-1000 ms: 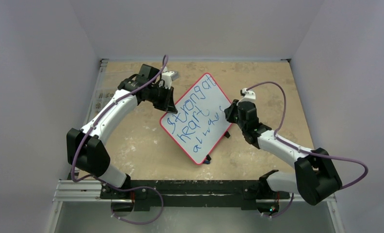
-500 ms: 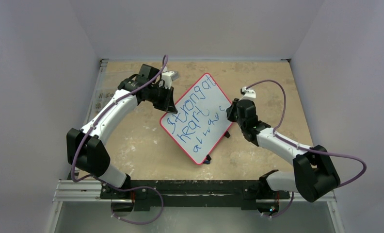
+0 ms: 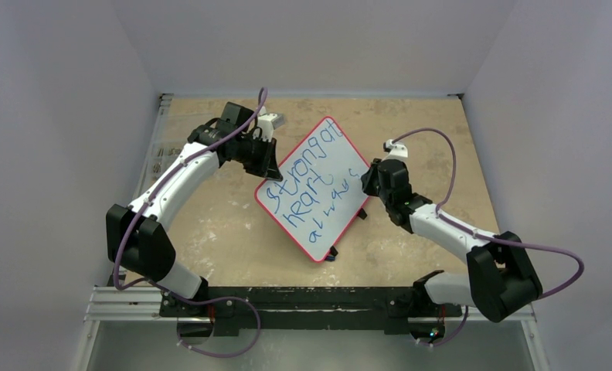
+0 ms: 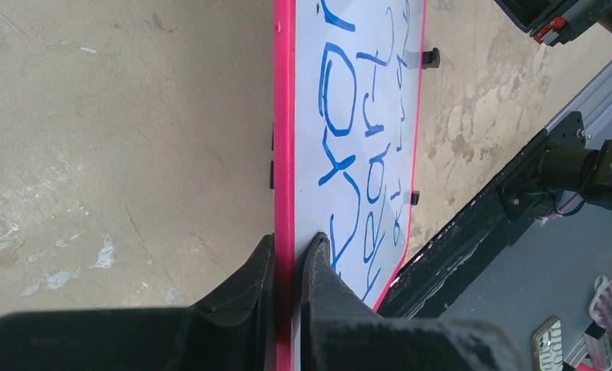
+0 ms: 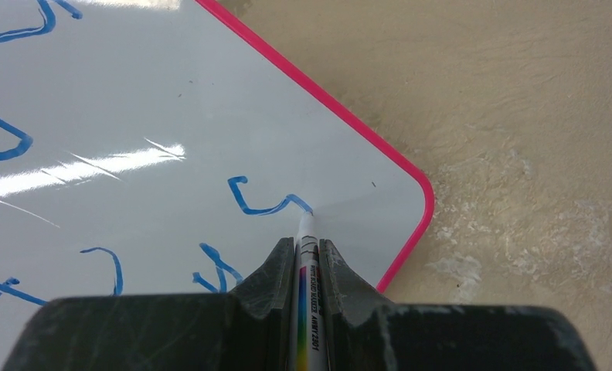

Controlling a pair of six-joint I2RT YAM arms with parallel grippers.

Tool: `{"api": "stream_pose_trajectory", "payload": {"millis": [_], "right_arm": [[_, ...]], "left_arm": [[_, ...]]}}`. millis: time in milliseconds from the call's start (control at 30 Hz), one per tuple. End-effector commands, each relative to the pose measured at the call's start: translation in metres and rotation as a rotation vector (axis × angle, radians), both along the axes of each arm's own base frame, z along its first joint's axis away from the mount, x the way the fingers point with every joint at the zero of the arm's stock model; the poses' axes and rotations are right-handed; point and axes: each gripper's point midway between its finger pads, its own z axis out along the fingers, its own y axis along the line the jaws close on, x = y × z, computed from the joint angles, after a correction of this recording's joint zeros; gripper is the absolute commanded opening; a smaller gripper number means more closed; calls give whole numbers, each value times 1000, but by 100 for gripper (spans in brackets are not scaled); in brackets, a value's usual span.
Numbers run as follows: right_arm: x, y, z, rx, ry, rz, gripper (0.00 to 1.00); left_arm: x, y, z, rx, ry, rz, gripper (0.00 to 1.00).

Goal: Write a sentence on the whiteboard

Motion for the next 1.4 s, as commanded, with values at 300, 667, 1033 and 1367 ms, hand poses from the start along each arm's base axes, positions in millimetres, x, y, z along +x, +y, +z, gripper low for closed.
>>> {"api": "stream_pose_trajectory", "payload": {"millis": [300,667,1033,1367], "right_arm": [[-39,38,-20,70,155,238,0],[-41,31,78,109,-24,237,0],[-52,7,147,152,-212,148,0],[-52,5,135,159,-212,133,0]], "left_arm": [[19,69,-24,370,-97,80,0],[18,71,-23,378,-101,82,0],[3,55,-13,327,-90,67,0],[-27,54,-5,255,-57,74,0]]}}
